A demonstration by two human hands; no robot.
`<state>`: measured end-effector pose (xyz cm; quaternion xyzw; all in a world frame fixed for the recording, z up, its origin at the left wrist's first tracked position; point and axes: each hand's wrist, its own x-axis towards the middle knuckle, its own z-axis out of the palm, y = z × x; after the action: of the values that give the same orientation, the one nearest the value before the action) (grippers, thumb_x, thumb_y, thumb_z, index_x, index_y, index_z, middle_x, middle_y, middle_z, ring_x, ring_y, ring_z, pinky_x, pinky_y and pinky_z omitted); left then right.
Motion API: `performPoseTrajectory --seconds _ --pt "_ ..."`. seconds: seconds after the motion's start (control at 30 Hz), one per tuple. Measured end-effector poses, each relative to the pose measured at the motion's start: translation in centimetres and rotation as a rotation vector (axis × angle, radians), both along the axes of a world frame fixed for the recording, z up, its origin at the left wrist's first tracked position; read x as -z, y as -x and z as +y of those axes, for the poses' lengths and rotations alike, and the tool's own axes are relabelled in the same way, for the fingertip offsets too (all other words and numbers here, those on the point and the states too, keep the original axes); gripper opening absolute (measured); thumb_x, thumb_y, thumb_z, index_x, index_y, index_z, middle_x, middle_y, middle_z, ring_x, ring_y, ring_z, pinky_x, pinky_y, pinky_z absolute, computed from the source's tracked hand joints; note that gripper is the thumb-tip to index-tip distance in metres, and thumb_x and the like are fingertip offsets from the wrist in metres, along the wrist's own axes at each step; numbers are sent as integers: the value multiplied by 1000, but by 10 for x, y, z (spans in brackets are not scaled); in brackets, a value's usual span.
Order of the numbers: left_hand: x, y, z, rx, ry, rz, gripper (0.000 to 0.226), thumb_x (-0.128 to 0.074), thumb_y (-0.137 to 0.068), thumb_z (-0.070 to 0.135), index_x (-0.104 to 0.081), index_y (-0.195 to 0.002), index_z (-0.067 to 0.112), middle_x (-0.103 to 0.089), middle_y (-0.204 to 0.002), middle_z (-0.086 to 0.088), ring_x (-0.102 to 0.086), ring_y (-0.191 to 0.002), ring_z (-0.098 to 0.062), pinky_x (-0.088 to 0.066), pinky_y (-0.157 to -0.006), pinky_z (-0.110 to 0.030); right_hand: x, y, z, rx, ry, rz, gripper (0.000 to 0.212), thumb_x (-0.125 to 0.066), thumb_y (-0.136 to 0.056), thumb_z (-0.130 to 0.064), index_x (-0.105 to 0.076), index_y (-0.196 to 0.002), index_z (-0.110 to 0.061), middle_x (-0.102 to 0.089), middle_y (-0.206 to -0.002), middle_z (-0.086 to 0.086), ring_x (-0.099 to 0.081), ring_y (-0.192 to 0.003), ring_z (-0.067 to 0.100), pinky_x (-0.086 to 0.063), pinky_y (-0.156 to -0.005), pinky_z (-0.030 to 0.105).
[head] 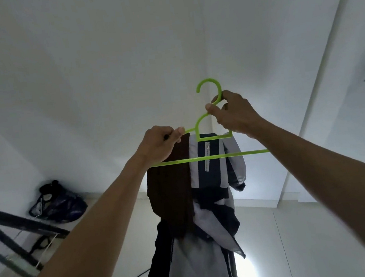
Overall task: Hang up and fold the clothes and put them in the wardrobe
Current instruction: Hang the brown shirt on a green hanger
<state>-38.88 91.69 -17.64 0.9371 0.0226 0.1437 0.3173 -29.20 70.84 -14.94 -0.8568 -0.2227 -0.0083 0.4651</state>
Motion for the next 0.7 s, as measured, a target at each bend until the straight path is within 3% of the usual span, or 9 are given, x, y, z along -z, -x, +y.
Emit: performPoseTrajectory --seconds 0.13,0.23,0.33,0.43,0.5,0.6,0.7 --pt "27 -56 35 48 53 42 53 -44 -101 50 -77 -88 11 -62 -55 9 -59 -63 -14 -44 -74 -30 24 -48 33 55 40 14 37 -58 -95 -51 -57 -116 -20 -68 -109 10 -63 -101 28 -50 -90 39" --pt "48 -106 65 94 110 108 54 -42 -104 45 -74 -82 8 -49 -41 13 -45 -48 -10 -40 -64 -27 48 -89 60 117 57 53 36 -56 -95 -53 -56 -115 -22 -67 -104 9 -62 -103 30 -48 -86 38" --pt "78 -169 104 74 103 207 58 -44 -102 49 -59 -66 7 -55 -55 -6 -51 -48 -21 -44 -62 -29 77 -136 92 183 115 89 36 -54 -93 -56 -54 -112 -25 -66 -96 8 -61 -101 31 -47 -81 38" --pt "109 -224 130 -27 -19 268 47 -55 -95 54 -68 -94 9 -70 -83 -3 -66 -80 -20 -51 -79 -33 106 -168 111 240 167 104 36 -52 -91 -59 -52 -111 -28 -66 -90 6 -62 -93 29 -51 -83 42" --pt "132 -262 139 -68 -104 339 59 -55 -91 62 -64 -117 10 -68 -112 -7 -62 -108 -26 -49 -93 -37 130 -189 120 268 217 114 35 -52 -93 -57 -52 -112 -28 -64 -87 4 -61 -90 27 -50 -81 41" --pt "162 -306 140 -122 -206 559 85 -46 -82 79 -55 -127 7 -59 -131 -15 -53 -121 -36 -43 -103 -51 160 -208 126 290 283 138 34 -51 -92 -58 -51 -111 -30 -63 -79 1 -61 -85 28 -50 -79 41" --pt "175 -335 132 -185 -207 696 92 -54 -76 78 -46 -139 12 -48 -143 -15 -43 -133 -38 -37 -108 -53 180 -214 126 321 313 155 34 -52 -92 -59 -51 -111 -31 -64 -70 -2 -62 -76 23 -51 -74 39"
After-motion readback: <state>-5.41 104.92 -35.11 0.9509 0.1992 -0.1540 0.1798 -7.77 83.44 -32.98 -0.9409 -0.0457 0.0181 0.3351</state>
